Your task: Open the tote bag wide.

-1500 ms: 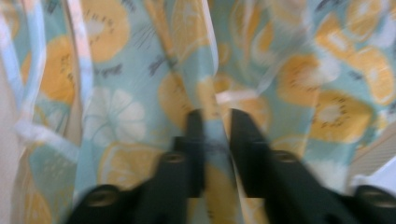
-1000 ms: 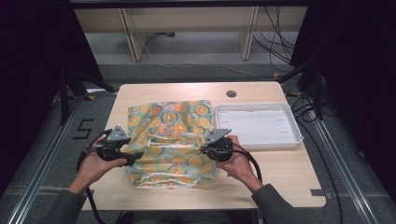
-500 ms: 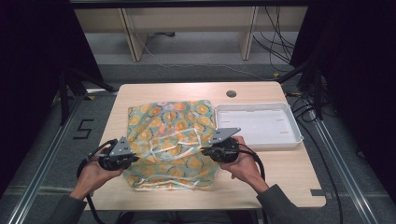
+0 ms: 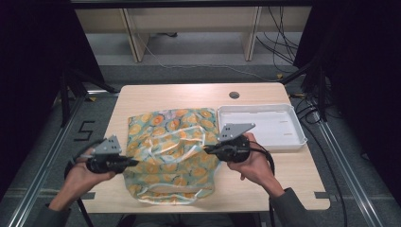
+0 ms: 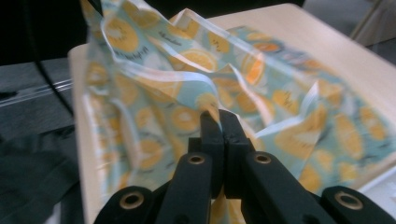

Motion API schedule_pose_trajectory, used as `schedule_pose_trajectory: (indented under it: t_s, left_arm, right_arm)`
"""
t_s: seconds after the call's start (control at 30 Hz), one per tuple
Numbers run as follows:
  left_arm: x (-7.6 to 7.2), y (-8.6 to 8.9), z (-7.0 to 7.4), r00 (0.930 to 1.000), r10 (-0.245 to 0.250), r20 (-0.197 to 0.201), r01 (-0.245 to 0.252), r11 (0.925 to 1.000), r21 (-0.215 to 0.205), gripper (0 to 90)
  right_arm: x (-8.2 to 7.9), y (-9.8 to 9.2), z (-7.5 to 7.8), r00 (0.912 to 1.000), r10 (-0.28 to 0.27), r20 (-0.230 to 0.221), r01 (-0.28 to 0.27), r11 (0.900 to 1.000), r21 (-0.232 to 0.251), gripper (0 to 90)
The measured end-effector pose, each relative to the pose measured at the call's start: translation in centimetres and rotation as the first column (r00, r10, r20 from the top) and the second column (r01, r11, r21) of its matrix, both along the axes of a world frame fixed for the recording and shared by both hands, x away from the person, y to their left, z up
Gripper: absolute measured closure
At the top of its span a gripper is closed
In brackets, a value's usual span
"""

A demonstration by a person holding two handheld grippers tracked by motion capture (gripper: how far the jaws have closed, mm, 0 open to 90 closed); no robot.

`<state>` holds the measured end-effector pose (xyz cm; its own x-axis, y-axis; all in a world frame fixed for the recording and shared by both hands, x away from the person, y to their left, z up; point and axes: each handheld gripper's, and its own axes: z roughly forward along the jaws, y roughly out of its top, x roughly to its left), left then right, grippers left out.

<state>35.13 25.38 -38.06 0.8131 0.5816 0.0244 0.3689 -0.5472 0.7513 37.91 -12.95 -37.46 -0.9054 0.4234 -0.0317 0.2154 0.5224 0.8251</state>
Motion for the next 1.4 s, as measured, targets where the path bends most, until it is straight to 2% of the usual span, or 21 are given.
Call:
schedule_pose_trajectory:
  t_s: [0.07,0.1,0.13,0.17,0.2,0.23,0.27,0.33,0.43,0.57,0.6,0.7,0.77,0.8,0.83,0.87,0.93,1.07,1.23,1.3,1.4]
  left_arm:
    - [2.7,0.3,0.7,0.9979,0.063,0.015,-0.062,0.9979,-0.015,88.6]
    - [2.7,0.3,0.7,0.9979,0.063,0.015,-0.062,0.9979,-0.015,88.6]
    - [4.9,0.5,0.6,0.9939,0.111,0.001,-0.110,0.9925,-0.053,88.6]
    - [6.2,0.4,0.2,0.9906,0.137,-0.009,-0.137,0.9886,-0.062,88.7]
    - [6.2,0.4,0.2,0.9906,0.137,-0.009,-0.137,0.9886,-0.062,88.7]
    - [7.1,0.3,-0.2,0.9877,0.156,-0.015,-0.156,0.9860,-0.058,88.7]
    - [8.5,0.1,-1.0,0.9829,0.182,-0.032,-0.182,0.9829,-0.025,88.6]
    - [9.4,-0.1,-1.7,0.9798,0.197,-0.036,-0.198,0.9801,-0.018,88.6]
    - [10.8,-0.6,-3.3,0.9757,0.210,-0.061,-0.211,0.9776,0.003,88.4]
    - [11.9,-0.6,-5.8,0.9644,0.234,-0.123,-0.229,0.9717,0.059,88.4]
    - [11.9,-0.4,-6.7,0.9611,0.238,-0.141,-0.231,0.9709,0.065,88.4]
    - [11.9,-0.2,-7.3,0.9563,0.249,-0.154,-0.241,0.9683,0.064,88.4]
    - [11.9,0.0,-7.7,0.9508,0.262,-0.166,-0.255,0.9650,0.062,88.4]
    - [11.8,0.1,-7.8,0.9512,0.256,-0.173,-0.246,0.9663,0.075,88.4]
    - [11.8,0.1,-7.8,0.9512,0.256,-0.173,-0.246,0.9663,0.075,88.4]
    - [11.9,0.1,-7.9,0.9502,0.260,-0.172,-0.252,0.9655,0.065,88.4]
    - [11.9,0.0,-7.9,0.9483,0.264,-0.177,-0.259,0.9646,0.052,88.4]
    - [11.7,-0.1,-7.8,0.9518,0.265,-0.155,-0.261,0.9643,0.048,88.2]
    - [11.8,0.1,-7.8,0.9482,0.264,-0.176,-0.259,0.9645,0.053,86.4]
    - [11.9,0.1,-8.0,0.9484,0.263,-0.177,-0.260,0.9648,0.041,85.8]
    - [11.5,0.1,-8.0,0.9484,0.257,-0.185,-0.257,0.9661,0.026,77.2]
  right_arm:
    - [2.5,0.2,0.4,0.9972,-0.060,0.044,0.061,0.998,-0.015,90.0]
    - [2.5,0.2,0.4,0.9972,-0.060,0.044,0.061,0.998,-0.015,90.0]
    - [4.4,0.6,0.1,0.9891,-0.134,0.062,0.135,0.990,-0.025,90.0]
    - [5.2,0.7,-0.1,0.9879,-0.140,0.067,0.142,0.989,-0.030,90.0]
    - [6.4,1.0,-0.6,0.9843,-0.159,0.077,0.162,0.986,-0.041,90.0]
    - [6.4,1.0,-0.6,0.9843,-0.159,0.077,0.162,0.986,-0.041,90.0]
    - [8.0,1.6,-1.6,0.9749,-0.202,0.093,0.209,0.975,-0.072,90.0]
    - [8.6,1.9,-2.0,0.9735,-0.208,0.095,0.216,0.973,-0.083,90.0]
    - [10.8,2.9,-4.7,0.9669,-0.240,0.087,0.252,0.952,-0.172,90.0]
    - [11.9,3.2,-6.5,0.9716,-0.223,0.078,0.236,0.940,-0.246,84.5]
    - [11.8,3.4,-6.9,0.9688,-0.241,0.058,0.248,0.935,-0.255,75.1]
    - [11.5,3.3,-6.0,0.9698,-0.229,0.084,0.243,0.936,-0.256,66.9]
    - [10.5,3.4,-4.6,0.9701,-0.235,0.063,0.242,0.951,-0.190,59.3]
    - [9.1,3.5,-3.0,0.9806,-0.193,0.033,0.196,0.967,-0.161,54.9]
    - [9.1,3.5,-3.0,0.9806,-0.193,0.033,0.196,0.967,-0.161,54.9]
    - [7.5,3.9,-2.0,0.9945,-0.103,0.017,0.105,0.986,-0.131,53.3]
    - [6.6,4.3,-1.9,0.9975,-0.070,0.013,0.071,0.988,-0.134,52.4]
    - [4.9,6.0,-3.4,0.9999,0.002,0.012,0.000,0.976,-0.219,47.9]
    - [6.0,6.5,-6.7,0.9989,-0.005,-0.046,-0.010,0.947,-0.321,44.0]
    - [6.2,6.5,-7.1,0.9996,0.009,-0.026,-0.017,0.938,-0.345,44.1]
    - [6.5,6.3,-8.1,0.9998,-0.010,-0.017,0.003,0.926,-0.378,59.4]
